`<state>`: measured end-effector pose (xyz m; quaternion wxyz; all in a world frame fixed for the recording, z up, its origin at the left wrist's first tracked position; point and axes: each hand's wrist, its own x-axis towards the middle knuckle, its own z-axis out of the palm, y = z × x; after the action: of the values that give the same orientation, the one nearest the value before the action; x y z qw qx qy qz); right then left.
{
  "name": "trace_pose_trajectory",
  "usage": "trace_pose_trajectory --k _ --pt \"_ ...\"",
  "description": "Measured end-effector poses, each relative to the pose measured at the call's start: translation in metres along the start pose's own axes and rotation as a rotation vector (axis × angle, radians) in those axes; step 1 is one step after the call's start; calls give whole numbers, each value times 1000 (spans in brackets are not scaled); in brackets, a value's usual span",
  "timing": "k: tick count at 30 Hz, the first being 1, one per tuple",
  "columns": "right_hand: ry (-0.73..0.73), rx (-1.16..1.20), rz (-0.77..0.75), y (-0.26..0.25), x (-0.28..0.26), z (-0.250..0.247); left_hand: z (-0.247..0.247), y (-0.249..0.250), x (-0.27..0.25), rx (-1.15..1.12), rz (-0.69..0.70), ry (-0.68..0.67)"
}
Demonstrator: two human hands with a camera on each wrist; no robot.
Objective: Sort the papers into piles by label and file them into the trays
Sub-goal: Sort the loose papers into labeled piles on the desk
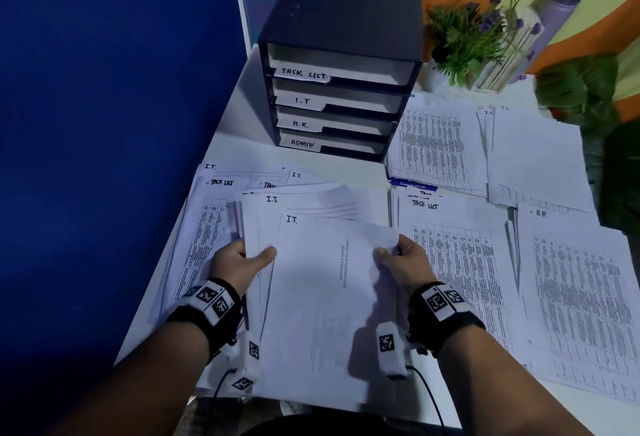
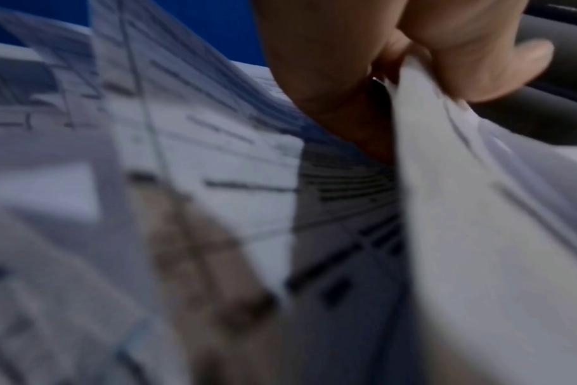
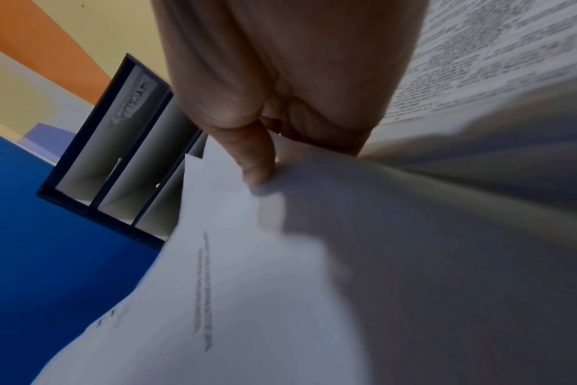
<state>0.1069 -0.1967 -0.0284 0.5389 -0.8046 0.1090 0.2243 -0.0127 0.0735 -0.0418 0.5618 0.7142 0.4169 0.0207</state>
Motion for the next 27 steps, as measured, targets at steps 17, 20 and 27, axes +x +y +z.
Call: trace_pose_trajectory --k 17,20,27 --pt "110 35 69 -8 10 -20 -4 13 -11 115 121 100" --pt "62 73 38 -16 -1 -14 2 17 -14 92 107 75" --pt "55 97 -116 -38 -12 7 26 56 -43 23 225 -118"
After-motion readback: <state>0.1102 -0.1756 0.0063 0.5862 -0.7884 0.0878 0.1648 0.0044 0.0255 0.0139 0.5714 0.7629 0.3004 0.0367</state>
